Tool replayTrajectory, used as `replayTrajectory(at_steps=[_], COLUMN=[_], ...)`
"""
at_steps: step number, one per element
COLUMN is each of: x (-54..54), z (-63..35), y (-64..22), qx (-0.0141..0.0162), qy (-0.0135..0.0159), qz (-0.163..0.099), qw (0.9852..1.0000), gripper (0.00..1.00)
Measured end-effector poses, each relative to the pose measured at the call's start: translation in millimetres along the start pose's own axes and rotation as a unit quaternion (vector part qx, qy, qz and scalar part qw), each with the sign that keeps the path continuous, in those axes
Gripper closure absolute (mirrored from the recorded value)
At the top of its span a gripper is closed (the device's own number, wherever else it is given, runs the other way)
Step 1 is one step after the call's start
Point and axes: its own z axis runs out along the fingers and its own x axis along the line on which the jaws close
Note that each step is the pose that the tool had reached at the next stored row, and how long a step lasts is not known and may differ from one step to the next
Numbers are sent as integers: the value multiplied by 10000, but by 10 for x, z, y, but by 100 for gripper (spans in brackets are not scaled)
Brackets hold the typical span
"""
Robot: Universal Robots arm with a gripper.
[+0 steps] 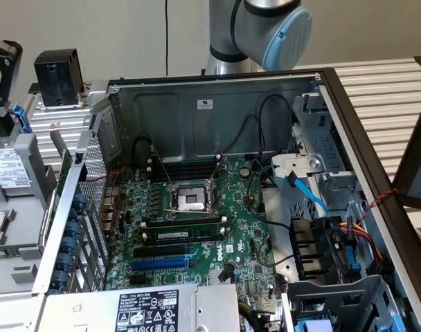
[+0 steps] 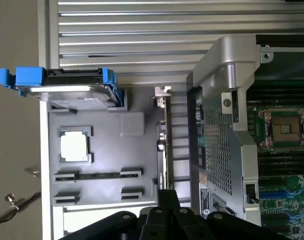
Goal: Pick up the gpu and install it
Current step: 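Reach for the gpu, then pick up the gpu and move the gpu toward the slot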
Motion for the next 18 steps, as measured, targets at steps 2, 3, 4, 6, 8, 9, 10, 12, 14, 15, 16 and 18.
replayTrajectory(at_steps=[2,3,4,6,8,9,10,12,14,15,16,18], x=[88,135,181,235,237,237,238,237,237,238,238,237], z=[-7,-12,-16,-20,-21,-21,-20,-21,-20,-21,-20,-21], y=[-6,-10,-13,-16,-17,-17,-17,-17,-17,-17,-17,-17], qx=[-4,-7,-10,-14,-14,-14,-15,-15,-15,-14,-15,-14], qy=[-8,-9,-10,-11,-10,-10,-10,-10,-11,-10,-10,-10], qz=[-1,-1,-1,0,0,0,0,0,0,0,0,0], qw=[10000,10000,10000,10000,10000,10000,10000,10000,10000,10000,10000,10000], gripper=[89,89,89,89,89,89,89,89,89,89,89,89])
